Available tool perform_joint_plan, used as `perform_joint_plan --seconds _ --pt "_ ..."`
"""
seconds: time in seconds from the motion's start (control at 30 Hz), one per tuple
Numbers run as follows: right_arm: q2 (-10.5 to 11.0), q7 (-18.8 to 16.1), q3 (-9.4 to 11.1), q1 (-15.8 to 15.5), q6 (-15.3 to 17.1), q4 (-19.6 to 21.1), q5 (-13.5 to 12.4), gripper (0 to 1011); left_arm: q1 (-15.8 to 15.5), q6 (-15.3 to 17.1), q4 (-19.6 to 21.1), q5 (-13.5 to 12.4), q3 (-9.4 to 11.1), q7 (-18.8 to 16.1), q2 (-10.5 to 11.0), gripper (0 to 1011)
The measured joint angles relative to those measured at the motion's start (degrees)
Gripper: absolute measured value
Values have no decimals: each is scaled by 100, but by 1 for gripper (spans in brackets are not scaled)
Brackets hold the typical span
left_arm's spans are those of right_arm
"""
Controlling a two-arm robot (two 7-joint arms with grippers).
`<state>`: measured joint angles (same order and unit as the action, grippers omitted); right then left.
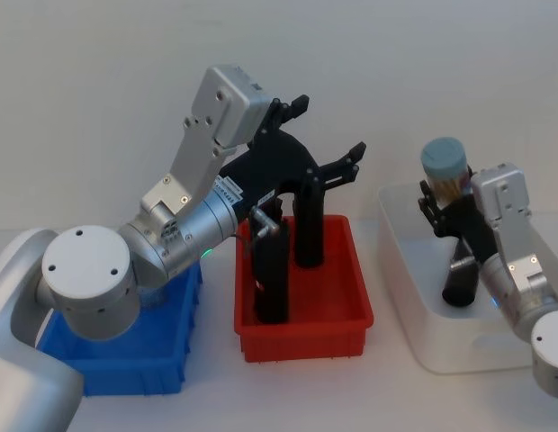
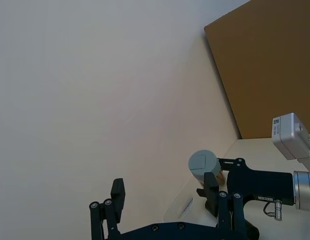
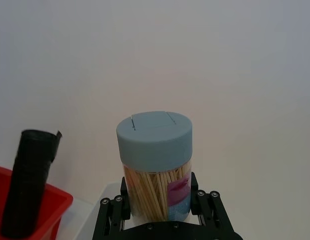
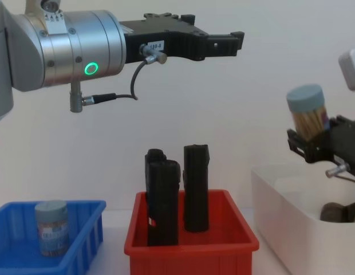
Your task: Pick the cotton swabs from the blue box and place them into the white box.
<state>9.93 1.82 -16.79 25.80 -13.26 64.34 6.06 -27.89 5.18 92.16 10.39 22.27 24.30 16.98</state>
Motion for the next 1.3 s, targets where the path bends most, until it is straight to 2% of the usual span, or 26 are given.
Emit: perform_joint_plan --seconds 0.27,0.43,0.53,0.8,1.3 --pt "-31 -274 91 266 329 -493 -96 624 0 0 0 0 0 0 0 1003" --pt "-78 -659 132 536 480 -888 -168 662 0 0 0 0 0 0 -1 1003" --pt "-113 -861 152 686 530 -1151 -207 794 0 0 0 0 0 0 0 1003" --pt "-176 -1204 170 951 611 -1605 -270 993 0 0 0 1 -1 0 0 1003" --pt "-234 -1502 178 1167 698 -2011 -324 1001 0 0 0 1 -1 0 0 1003"
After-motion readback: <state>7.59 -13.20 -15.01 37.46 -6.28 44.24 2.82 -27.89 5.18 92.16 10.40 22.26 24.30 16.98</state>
